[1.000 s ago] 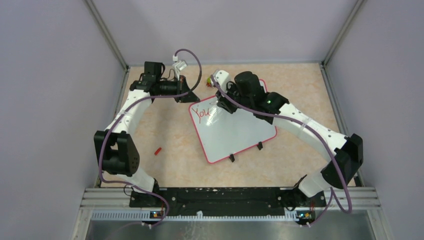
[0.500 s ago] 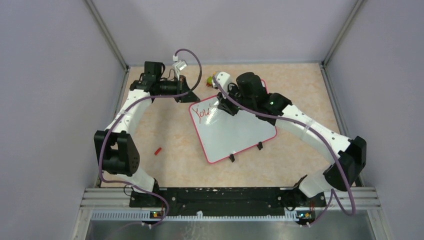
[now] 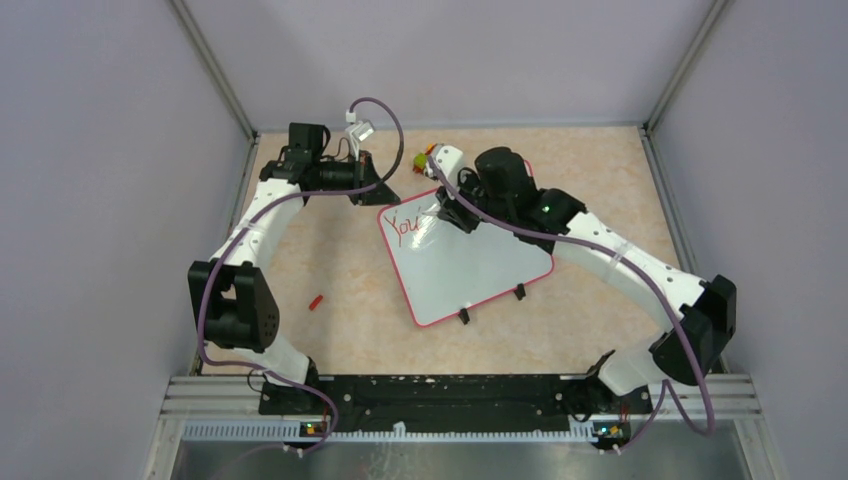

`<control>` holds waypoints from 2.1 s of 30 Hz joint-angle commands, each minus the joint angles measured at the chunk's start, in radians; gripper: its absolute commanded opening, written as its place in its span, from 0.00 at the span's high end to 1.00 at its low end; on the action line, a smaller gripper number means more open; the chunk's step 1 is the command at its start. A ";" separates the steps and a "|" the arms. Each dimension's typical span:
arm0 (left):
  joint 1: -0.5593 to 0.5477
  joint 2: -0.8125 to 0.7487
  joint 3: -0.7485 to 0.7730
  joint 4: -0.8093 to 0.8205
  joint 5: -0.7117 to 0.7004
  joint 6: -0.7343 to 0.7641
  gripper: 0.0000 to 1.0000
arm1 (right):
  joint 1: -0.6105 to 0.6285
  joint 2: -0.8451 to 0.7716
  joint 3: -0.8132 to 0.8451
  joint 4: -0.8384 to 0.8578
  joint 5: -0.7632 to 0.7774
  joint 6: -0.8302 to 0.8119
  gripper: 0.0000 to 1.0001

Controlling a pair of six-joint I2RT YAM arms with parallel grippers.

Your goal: Write a sentence on the whiteboard

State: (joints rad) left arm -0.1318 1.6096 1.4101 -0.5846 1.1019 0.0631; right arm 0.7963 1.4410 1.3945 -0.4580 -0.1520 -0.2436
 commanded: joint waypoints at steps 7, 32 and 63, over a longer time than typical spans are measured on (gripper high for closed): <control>-0.031 0.016 0.010 -0.031 -0.004 0.019 1.00 | -0.001 0.021 -0.015 0.063 0.030 -0.008 1.00; -0.031 0.019 0.013 -0.031 -0.007 0.020 1.00 | 0.003 -0.024 -0.110 0.037 0.005 -0.006 1.00; -0.031 0.022 0.022 -0.037 -0.010 0.016 1.00 | -0.052 0.001 -0.027 0.083 0.059 0.009 1.00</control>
State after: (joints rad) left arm -0.1329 1.6135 1.4178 -0.5850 1.0782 0.0742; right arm 0.7792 1.4422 1.3132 -0.4118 -0.1402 -0.2340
